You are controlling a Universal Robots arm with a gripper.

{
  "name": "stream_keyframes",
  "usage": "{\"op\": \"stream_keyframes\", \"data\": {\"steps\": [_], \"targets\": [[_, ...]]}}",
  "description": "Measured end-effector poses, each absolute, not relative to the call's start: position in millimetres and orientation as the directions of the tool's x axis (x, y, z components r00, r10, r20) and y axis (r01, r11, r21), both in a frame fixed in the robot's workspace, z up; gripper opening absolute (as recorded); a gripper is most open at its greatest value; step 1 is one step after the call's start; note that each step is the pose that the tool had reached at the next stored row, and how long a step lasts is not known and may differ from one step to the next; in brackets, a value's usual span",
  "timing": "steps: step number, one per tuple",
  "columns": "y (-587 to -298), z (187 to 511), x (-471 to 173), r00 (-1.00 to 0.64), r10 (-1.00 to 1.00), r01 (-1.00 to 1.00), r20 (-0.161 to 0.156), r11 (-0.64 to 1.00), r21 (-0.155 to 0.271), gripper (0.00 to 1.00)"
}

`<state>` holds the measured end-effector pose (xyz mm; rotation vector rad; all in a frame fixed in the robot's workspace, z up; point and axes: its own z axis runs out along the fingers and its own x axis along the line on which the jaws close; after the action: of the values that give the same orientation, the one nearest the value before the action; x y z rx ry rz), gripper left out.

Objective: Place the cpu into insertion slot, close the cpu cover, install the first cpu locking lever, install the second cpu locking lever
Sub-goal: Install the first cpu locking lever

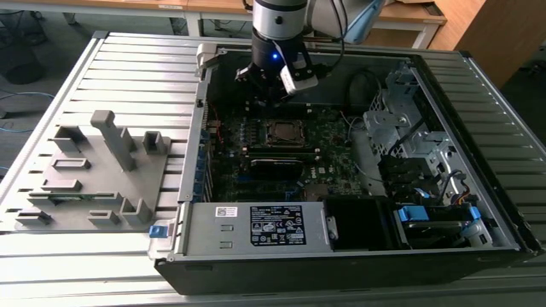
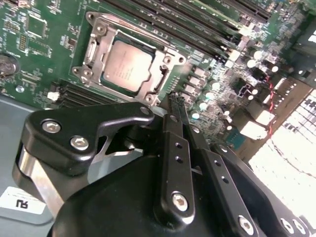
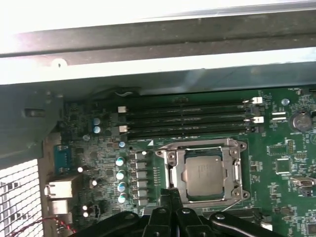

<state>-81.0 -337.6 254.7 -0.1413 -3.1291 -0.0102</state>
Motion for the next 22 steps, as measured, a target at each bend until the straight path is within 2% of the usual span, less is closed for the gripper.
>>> {"op": "stream_keyframes", "data": {"steps": [6, 18, 22], "targets": [[-337.6, 254.7, -92.0, -0.996, 0.090, 0.090, 0.009, 0.996, 0.010, 0.11], [-338.1, 254.7, -102.1, -0.996, 0.088, 0.090, 0.019, 0.989, 0.120, 0.11], [-338.1, 254.7, -102.5, -0.996, 0.088, 0.090, 0.019, 0.988, 0.123, 0.11]]}}
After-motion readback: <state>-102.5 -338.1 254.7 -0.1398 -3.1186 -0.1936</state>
